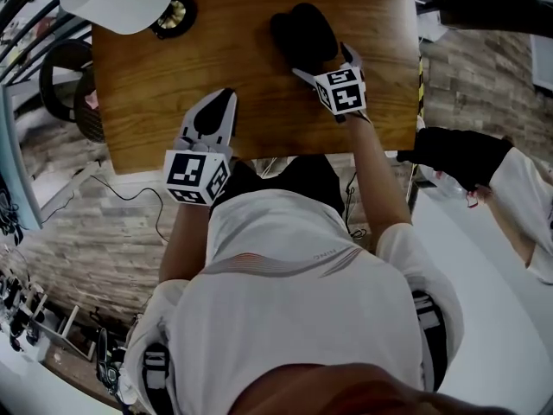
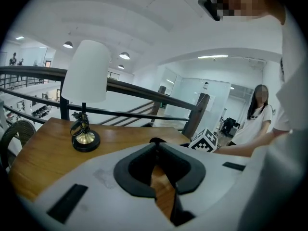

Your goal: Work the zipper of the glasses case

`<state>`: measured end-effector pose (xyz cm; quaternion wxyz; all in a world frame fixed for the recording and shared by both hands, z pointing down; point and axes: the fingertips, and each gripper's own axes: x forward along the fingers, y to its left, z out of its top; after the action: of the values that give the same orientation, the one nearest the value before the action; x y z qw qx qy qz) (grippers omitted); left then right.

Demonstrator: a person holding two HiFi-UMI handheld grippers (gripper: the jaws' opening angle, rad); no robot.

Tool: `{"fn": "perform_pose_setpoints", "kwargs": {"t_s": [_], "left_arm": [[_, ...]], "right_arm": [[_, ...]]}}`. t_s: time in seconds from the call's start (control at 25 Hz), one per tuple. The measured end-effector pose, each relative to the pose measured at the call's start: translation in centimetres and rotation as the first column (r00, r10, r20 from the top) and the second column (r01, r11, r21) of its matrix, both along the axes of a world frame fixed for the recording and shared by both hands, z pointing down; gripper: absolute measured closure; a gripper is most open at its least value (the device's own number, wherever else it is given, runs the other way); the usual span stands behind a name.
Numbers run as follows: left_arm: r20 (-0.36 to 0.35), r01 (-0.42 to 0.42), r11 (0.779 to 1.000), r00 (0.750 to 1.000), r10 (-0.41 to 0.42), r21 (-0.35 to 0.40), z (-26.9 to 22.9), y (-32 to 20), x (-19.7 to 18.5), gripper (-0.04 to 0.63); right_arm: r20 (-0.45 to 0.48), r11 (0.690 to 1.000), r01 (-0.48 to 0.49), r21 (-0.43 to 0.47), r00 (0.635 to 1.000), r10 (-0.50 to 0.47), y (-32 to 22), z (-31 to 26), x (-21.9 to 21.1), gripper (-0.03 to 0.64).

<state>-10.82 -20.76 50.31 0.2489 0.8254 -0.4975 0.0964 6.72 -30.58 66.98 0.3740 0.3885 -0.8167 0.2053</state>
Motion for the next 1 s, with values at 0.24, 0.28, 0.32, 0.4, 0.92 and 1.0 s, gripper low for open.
{"fn": "perform_pose_setpoints", "kwargs": {"t_s": [0.24,0.28,0.32,0.4,0.92,1.0], "left_arm": [[0.007,-0.004,1.000,1.000,0.004,-0.024,1.0,0.4,-0.2,0.563],[0.008,-0.005,1.000,1.000,0.005,-0.029,1.2,0.4,-0.3,0.563],[0.009,-0.005,0.999,1.000,0.006,-0.032,1.3,0.5,-0.3,0.563],[0.009,-0.006,0.999,1.000,0.007,-0.034,1.4,0.6,-0.4,0.563],[0.008,-0.012,1.000,1.000,0.012,-0.028,1.1,1.0,-0.6,0.564],[0.009,-0.013,0.999,1.000,0.013,-0.031,1.2,1.2,-0.7,0.564]], "right_arm": [[-0.020,1.000,-0.007,-0.021,1.000,0.007,-0.2,2.3,-0.1,-0.018],[-0.020,1.000,-0.008,-0.020,1.000,0.007,-0.3,2.5,-0.2,-0.018],[-0.020,1.000,-0.008,-0.017,1.000,0.007,-0.4,2.6,-0.2,-0.018],[-0.019,1.000,-0.007,-0.005,1.000,0.007,-0.5,2.6,-0.3,-0.018],[0.007,0.990,-0.031,0.138,1.000,0.030,-0.3,-1.3,-0.4,0.216],[0.021,0.987,-0.045,0.154,0.999,0.043,-0.4,-1.9,-0.5,0.259]]}}
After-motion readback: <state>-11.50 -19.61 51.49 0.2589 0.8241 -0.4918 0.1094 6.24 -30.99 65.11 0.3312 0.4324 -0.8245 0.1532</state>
